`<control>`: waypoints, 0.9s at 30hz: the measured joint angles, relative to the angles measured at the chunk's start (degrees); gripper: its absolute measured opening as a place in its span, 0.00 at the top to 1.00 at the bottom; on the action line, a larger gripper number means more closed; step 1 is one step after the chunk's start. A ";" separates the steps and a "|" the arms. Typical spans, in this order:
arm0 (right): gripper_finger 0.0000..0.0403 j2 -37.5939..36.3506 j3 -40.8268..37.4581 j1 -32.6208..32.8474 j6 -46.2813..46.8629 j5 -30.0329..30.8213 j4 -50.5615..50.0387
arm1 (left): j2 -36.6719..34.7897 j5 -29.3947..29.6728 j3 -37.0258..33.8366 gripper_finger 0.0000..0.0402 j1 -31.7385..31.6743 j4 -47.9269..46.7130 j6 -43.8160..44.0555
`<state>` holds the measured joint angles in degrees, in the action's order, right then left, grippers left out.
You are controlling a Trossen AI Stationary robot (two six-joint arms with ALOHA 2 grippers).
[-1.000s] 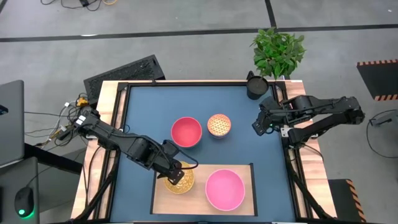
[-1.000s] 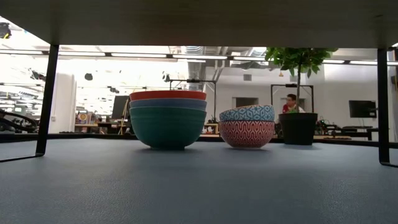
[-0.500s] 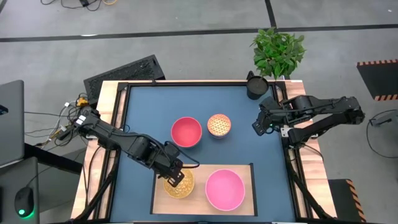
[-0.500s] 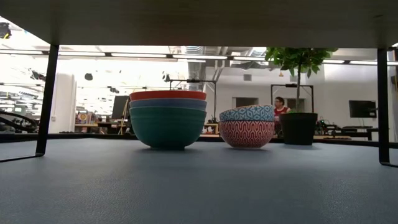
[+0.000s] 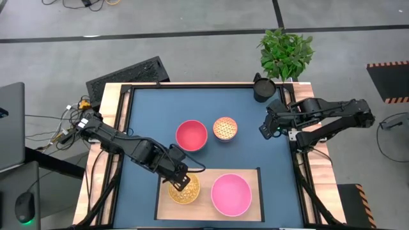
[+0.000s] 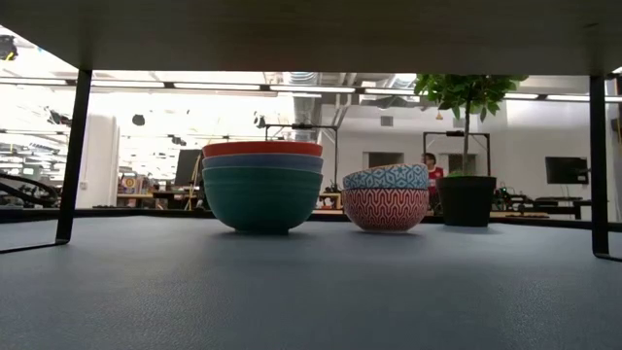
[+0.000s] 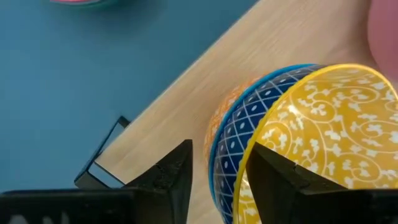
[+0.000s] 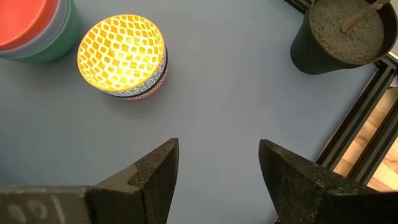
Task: Place and stack bowls onto a shelf
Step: Stack the yellow bowl on top of the light blue patterned bowl on the shelf
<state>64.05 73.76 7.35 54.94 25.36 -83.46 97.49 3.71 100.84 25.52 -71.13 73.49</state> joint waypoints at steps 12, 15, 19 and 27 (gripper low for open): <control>0.38 0.02 0.00 -0.02 0.00 0.00 -0.02 | -0.02 2.69 0.00 0.71 0.00 1.44 -2.92; 0.38 0.02 0.00 0.00 -0.02 0.00 -0.02 | -0.02 3.20 0.00 0.72 0.17 1.85 -4.04; 0.38 0.01 0.00 0.00 -0.12 0.00 -0.02 | -0.33 3.03 0.00 0.72 0.26 1.43 -4.07; 0.38 0.00 0.00 -0.02 -1.03 0.00 -0.02 | -3.46 4.56 0.02 0.72 0.26 1.03 -2.78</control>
<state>64.05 73.76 7.33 53.91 25.36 -83.48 94.03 8.27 100.86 25.78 -70.11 70.72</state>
